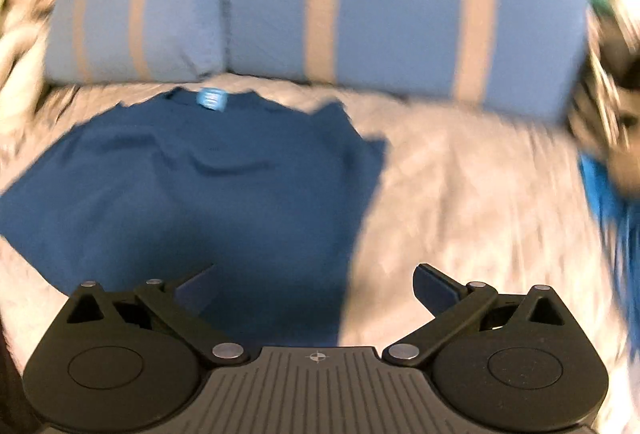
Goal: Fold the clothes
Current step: 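Grasp the edge of the navy sweatshirt with the right tool, then lift the held sweatshirt edge and fold it over with the right tool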
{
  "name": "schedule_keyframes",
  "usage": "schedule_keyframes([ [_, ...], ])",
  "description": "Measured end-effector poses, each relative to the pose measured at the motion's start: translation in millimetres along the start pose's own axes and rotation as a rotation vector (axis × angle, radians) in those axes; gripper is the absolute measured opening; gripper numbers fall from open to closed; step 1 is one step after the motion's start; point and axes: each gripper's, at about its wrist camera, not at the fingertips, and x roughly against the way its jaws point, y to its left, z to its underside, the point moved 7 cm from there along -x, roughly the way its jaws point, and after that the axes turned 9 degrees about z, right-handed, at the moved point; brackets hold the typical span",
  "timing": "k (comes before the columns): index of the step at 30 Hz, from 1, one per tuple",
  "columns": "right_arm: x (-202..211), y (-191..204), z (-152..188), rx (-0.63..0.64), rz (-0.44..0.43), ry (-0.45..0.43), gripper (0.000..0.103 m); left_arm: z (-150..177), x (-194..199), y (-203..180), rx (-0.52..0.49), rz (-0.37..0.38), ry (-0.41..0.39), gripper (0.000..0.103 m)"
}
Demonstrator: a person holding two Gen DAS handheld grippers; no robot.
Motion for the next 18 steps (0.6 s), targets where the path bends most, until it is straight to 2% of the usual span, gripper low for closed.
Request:
schedule_keyframes([
  [5, 2, -37, 35, -0.308, -0.143, 0.089, 0.099, -1, 0, -1, -0.011, -0.017, 0.008, 0.073],
  [10, -3, -48, 60, -0.582, -0.334, 0.183, 0.094, -1, -1, -2, -0.021, -0.035, 0.014, 0.073],
  [16, -20, -41, 77, -0.799, -0.484, 0.233, 0.091, -2, 0, -2, -0.028, -0.049, 0.016, 0.073],
  [18, -26, -37, 78, -0.846, -0.505, 0.221, 0.087, -2, 0, -3, -0.034, -0.055, 0.017, 0.073],
])
